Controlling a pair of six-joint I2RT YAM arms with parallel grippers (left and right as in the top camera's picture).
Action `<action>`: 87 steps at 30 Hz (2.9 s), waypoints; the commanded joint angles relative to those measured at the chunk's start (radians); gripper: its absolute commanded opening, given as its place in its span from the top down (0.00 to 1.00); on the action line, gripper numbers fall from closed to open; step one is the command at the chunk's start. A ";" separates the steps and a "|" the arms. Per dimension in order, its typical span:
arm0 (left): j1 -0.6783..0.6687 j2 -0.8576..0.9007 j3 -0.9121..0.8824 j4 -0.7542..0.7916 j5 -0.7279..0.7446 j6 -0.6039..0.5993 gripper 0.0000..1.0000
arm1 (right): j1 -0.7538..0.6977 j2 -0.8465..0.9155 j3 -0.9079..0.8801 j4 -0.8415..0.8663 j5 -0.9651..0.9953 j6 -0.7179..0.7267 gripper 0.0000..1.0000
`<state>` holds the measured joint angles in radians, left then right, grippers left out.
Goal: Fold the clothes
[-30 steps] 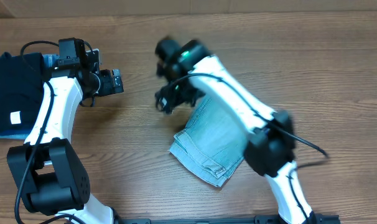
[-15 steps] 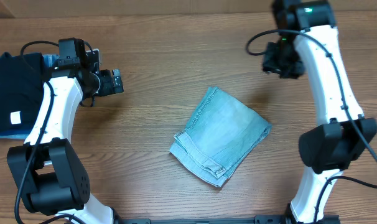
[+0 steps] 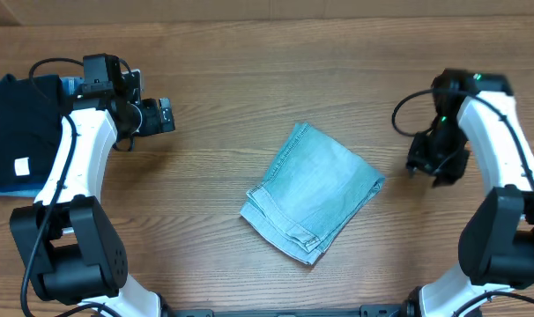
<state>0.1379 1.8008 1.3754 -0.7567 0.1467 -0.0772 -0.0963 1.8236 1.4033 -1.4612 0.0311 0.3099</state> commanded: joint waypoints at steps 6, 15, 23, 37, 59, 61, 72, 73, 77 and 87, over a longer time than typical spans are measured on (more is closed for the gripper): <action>-0.001 -0.016 0.017 -0.002 0.011 -0.016 0.00 | 0.010 0.005 -0.269 0.328 -0.146 -0.004 0.56; -0.002 -0.016 0.017 -0.002 0.011 -0.016 0.00 | 0.134 0.007 -0.290 0.591 -0.255 -0.003 0.56; -0.002 -0.016 0.017 -0.006 0.018 -0.016 0.00 | 0.301 0.007 -0.290 0.732 -0.317 0.030 0.56; -0.090 0.047 -0.060 -0.255 0.337 -0.009 0.00 | 0.157 0.007 -0.260 0.455 -0.229 0.078 0.53; -0.305 0.260 -0.085 -0.266 0.515 0.097 0.00 | 0.357 0.007 -0.265 0.435 -0.394 0.023 0.44; -0.306 0.287 -0.085 -0.264 0.536 0.097 0.00 | 0.357 0.007 -0.265 0.452 -0.401 0.024 0.44; -0.330 0.318 -0.084 -0.241 0.579 0.100 0.00 | 0.404 0.007 -0.265 0.496 -0.487 0.023 0.45; -0.330 0.318 -0.084 -0.230 0.595 0.100 0.00 | 0.410 0.007 -0.265 0.508 -0.498 0.023 0.44; -0.342 0.318 -0.084 -0.190 0.617 0.099 0.09 | 0.431 0.007 -0.265 0.526 -0.504 0.023 0.45; -0.354 0.318 -0.084 -0.170 0.615 0.100 0.96 | 0.431 0.007 -0.265 0.536 -0.503 0.022 0.44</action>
<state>-0.2050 2.1052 1.2991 -0.9283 0.7513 0.0101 0.3233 1.8320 1.1236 -0.9340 -0.4458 0.3363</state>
